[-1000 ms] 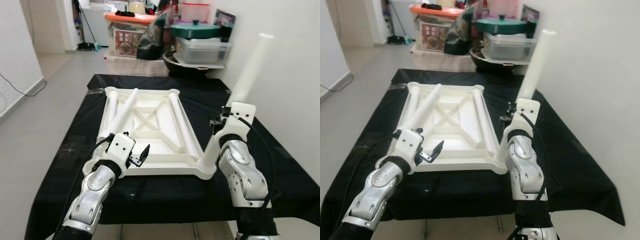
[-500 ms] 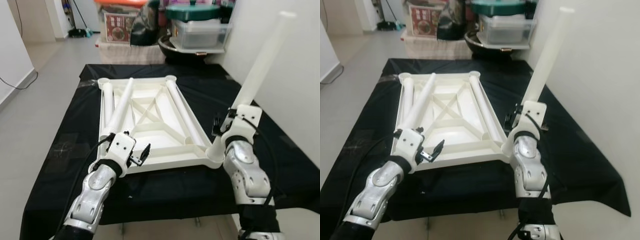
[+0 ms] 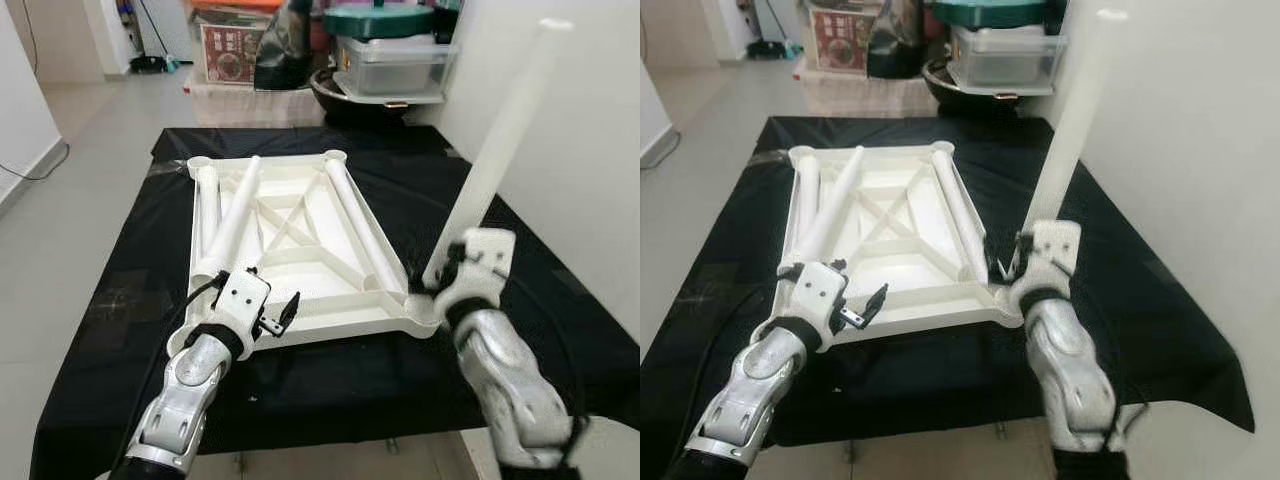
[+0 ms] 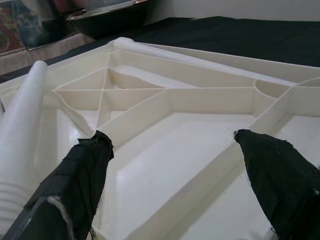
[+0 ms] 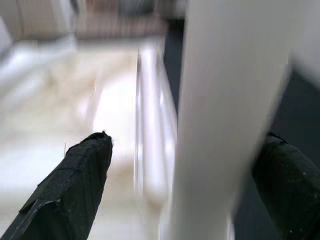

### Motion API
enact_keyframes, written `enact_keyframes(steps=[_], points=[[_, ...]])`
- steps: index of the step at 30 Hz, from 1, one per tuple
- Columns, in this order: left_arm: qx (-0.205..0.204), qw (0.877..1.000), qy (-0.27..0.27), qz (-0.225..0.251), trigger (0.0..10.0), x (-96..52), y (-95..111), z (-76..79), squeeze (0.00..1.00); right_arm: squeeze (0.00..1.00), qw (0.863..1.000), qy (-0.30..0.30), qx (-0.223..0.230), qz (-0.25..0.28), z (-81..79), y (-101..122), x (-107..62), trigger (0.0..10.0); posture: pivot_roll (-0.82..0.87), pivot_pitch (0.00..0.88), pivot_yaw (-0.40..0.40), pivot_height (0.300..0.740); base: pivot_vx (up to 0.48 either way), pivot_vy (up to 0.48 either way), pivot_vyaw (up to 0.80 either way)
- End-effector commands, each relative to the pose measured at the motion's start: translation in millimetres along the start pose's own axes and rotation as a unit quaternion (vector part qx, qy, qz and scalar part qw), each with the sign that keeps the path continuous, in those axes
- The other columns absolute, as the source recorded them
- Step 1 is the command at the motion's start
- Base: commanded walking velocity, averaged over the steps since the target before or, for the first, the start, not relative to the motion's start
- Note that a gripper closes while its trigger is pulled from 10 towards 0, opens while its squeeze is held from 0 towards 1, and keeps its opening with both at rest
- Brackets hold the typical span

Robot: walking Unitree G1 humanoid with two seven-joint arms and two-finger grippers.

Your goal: Building children table

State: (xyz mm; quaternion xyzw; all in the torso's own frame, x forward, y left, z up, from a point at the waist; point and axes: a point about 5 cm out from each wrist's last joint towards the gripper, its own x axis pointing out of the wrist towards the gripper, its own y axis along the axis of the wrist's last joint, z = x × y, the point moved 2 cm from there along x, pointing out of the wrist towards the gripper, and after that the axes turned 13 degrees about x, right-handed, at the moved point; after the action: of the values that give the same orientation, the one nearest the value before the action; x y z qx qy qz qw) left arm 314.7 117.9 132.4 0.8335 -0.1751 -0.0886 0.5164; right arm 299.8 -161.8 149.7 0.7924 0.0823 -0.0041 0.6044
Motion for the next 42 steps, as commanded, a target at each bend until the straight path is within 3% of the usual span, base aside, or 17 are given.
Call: enact_keyframes(steps=[1,7,13,16,19,20,21,22,23,25,29,32,37,42], points=[[0.0,1.0,-0.005,0.001,10.0,0.0,0,3.8,0.0,1.0,0.999,0.032,0.007,-0.023,-11.4,-6,-0.5,10.0,-0.01,0.0,-0.078,0.74,0.0,0.0,0.0],[0.001,1.0,-0.003,0.001,10.0,-1.4,0,1.2,0.0,1.0,0.998,0.056,0.006,-0.032,-7.1,-3,-6.2,10.0,-0.01,0.0,-0.074,0.74,0.0,0.0,0.0],[0.016,1.0,0.005,0.004,10.0,-6.1,2,-6.6,0.0,1.0,0.99,0.127,-0.019,-0.06,-25.2,-11,-9.7,10.0,0.0,0.0,-0.073,0.74,0.0,0.0,0.0],[0.037,0.999,0.024,0.004,10.0,-13.4,5,-24.2,0.0,1.0,0.979,0.189,-0.023,-0.075,-43.2,-10,-10.7,10.0,0.02,0.0,-0.074,0.74,0.0,0.0,0.0],[0.054,0.998,0.033,0.001,10.0,-19.4,6,-34.5,0.0,0.95,0.973,0.215,-0.03,-0.081,-49.3,-9,-11.9,10.0,0.02,0.0,-0.073,0.74,0.0,0.0,0.0],[0.074,0.996,0.041,-0.003,10.0,-27.3,7,-44.7,0.0,0.0,0.968,0.233,-0.04,-0.086,-52.4,-9,-12.5,10.0,0.03,0.0,-0.076,0.74,0.0,0.0,0.0],[0.074,0.996,0.041,-0.003,10.0,-27.3,7,-44.7,0.0,0.0,0.968,0.233,-0.04,-0.086,-52.4,-9,-12.5,10.0,0.03,0.0,-0.076,0.74,0.0,0.0,0.0],[0.114,0.992,0.046,-0.012,10.0,-40.8,8,-56.6,0.0,0.0,0.964,0.245,-0.054,-0.087,-54.0,-8,-10.9,10.0,0.05,0.0,-0.077,0.74,0.0,0.0,0.0],[0.133,0.99,0.042,-0.015,10.0,-45.3,8,-58.7,0.0,0.0,0.964,0.246,-0.055,-0.085,-54.3,-7,-9.3,10.0,0.05,0.0,-0.077,0.74,0.0,0.0,0.0],[0.143,0.989,0.039,-0.016,10.0,-47.5,9,-59.3,0.0,0.0,0.964,0.246,-0.055,-0.084,-54.5,-6,-8.3,10.0,0.05,0.0,-0.077,0.74,0.0,0.0,0.0],[0.213,0.976,-0.006,-0.032,10.0,-63.3,10,-68.9,0.0,0.0,0.967,0.241,-0.049,-0.073,-56.5,-1,0.5,10.0,0.08,0.0,-0.088,0.74,0.0,0.0,0.0],[0.244,0.969,-0.015,-0.04,10.0,-67.0,9,-80.5,0.0,0.0,0.968,0.238,-0.044,-0.067,-58.3,1,4.2,10.0,0.09,0.0,-0.09,0.74,0.0,0.0,0.0],[0.259,0.964,-0.031,-0.053,10.0,-67.2,7,-90.1,0.0,0.0,0.966,0.246,-0.041,-0.069,-62.1,0,6.0,10.0,0.08,0.0,-0.077,0.74,0.0,0.0,0.0],[0.275,0.958,-0.029,-0.069,10.0,-58.1,-3,-104.3,0.0,0.0,0.967,0.245,-0.028,-0.071,-62.1,-1,6.3,10.0,0.07,0.0,-0.067,0.74,0.0,0.0,0.0]])
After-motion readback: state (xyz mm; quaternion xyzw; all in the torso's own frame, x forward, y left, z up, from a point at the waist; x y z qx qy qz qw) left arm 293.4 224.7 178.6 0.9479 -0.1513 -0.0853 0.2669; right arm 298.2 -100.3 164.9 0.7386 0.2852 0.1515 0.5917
